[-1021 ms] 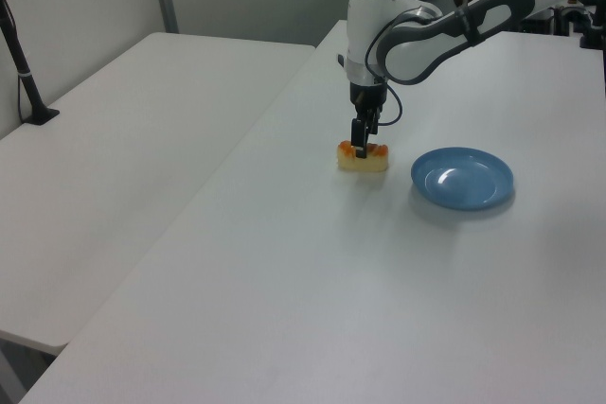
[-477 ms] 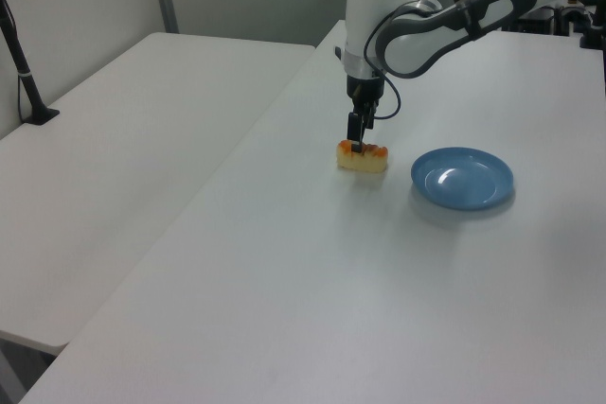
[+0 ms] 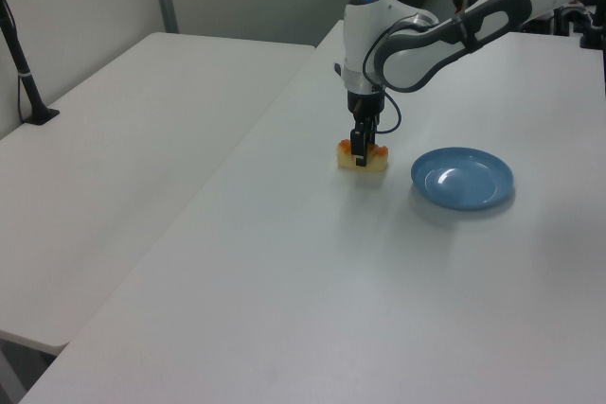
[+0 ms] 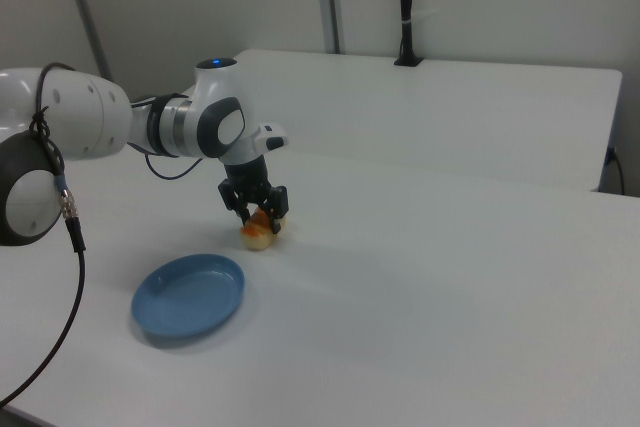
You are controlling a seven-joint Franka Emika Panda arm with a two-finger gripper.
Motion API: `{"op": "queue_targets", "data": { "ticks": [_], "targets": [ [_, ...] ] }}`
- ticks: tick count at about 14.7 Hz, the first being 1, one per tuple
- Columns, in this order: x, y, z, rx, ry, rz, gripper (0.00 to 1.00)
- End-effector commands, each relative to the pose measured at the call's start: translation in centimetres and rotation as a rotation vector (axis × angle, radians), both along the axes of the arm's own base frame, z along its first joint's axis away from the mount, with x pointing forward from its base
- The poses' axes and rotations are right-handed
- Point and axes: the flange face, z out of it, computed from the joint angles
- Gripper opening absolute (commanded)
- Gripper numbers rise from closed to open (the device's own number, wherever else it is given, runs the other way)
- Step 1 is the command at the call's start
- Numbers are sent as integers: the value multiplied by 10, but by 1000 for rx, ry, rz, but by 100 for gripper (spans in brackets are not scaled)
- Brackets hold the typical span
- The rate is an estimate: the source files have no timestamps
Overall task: Put the bread onto the plate
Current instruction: 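Lift the held bread roll up off the table, then carry the bread roll over the blue plate and lower it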
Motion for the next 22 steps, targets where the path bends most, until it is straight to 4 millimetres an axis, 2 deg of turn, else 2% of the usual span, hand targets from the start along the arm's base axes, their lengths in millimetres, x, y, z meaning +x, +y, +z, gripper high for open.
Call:
{"op": "queue_targets", "data": {
  "ticks": [1,5,6,9,10,12,13,16,17,19,21,22],
  "targets": [
    [-1,2,-1,-9,-4,-5,50],
    [-2,3,-1,-10,-2,-3,43],
    [-2,3,1,-10,-5,-3,38],
    [-2,3,8,-11,-8,-3,34],
    [-3,3,19,-12,-19,-3,34],
    [-8,2,57,-13,-35,-4,34],
    [-16,0,84,-17,-27,-4,34],
    [-37,-3,144,-19,-20,-12,34],
    [-42,-5,157,-17,-17,-15,34],
    [-54,-3,171,-14,-5,-14,34],
    [-71,-3,170,-17,14,-9,34],
    [-90,-2,163,-21,37,-5,34]
  ]
}}
